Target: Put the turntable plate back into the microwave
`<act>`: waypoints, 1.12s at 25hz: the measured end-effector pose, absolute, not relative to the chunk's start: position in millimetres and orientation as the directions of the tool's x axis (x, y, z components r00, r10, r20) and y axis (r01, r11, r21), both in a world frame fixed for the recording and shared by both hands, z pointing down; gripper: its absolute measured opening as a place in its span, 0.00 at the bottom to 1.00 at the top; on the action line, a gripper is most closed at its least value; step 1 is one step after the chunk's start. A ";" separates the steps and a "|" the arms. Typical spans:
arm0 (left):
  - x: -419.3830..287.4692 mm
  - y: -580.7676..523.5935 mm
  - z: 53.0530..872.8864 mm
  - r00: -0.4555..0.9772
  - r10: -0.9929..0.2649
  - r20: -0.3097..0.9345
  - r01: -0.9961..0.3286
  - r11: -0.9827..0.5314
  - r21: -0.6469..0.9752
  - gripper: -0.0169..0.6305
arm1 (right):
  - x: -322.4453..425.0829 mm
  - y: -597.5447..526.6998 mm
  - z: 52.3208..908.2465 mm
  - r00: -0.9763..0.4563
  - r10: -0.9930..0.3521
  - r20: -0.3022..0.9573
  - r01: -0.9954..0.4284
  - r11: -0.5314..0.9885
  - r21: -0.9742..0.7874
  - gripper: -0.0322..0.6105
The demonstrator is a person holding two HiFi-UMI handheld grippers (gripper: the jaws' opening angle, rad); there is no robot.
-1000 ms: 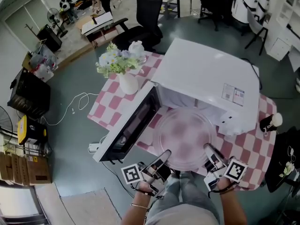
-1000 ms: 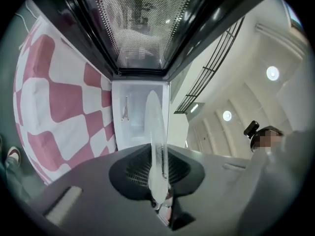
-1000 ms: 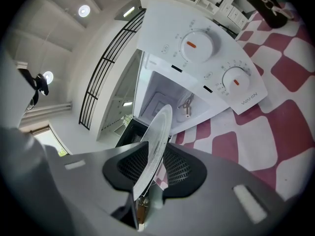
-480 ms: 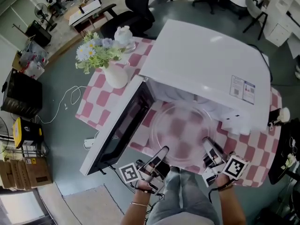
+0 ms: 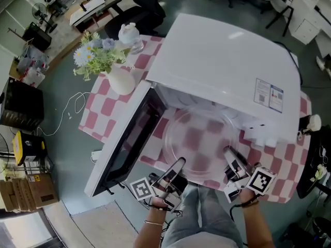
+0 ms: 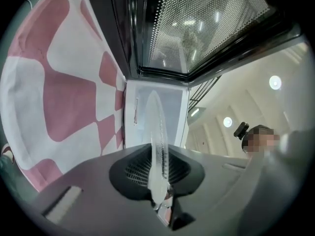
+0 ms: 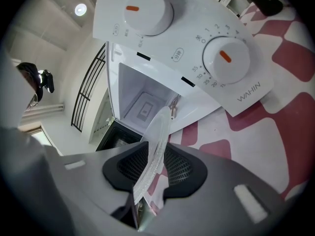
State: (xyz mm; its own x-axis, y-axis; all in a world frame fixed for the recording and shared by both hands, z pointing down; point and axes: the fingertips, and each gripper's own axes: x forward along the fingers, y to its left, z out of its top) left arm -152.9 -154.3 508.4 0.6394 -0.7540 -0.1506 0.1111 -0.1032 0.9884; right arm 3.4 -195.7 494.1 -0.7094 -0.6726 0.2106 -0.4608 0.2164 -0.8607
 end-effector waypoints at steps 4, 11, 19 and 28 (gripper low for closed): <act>-152.0 -155.4 508.5 0.636 -0.757 -0.150 0.114 -0.100 0.988 0.08 | 6.3 -195.1 497.4 -0.707 -0.669 0.230 -0.477 0.210 -0.853 0.21; -150.8 -157.0 503.6 0.623 -0.764 -0.167 0.123 -0.116 0.986 0.08 | 9.5 -192.1 486.6 -0.718 -0.661 0.219 -0.483 0.246 -0.841 0.21; -150.9 -158.0 500.4 0.607 -0.777 -0.168 0.120 -0.119 0.986 0.08 | 35.0 -178.3 486.2 -0.656 -0.704 0.272 -0.557 0.208 -0.804 0.22; -152.2 -162.3 498.8 0.585 -0.794 -0.163 0.097 -0.131 0.987 0.09 | 71.7 -166.6 481.3 -0.466 -0.812 0.351 -0.756 0.159 -0.635 0.21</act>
State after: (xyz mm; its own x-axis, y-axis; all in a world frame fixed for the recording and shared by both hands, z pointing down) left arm -152.2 -162.3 498.8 0.5852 -0.7943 -0.1632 0.0971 -0.1312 0.9866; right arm 71.7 -166.6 481.3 -0.4659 -0.8122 0.3511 -0.7559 0.1591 -0.6350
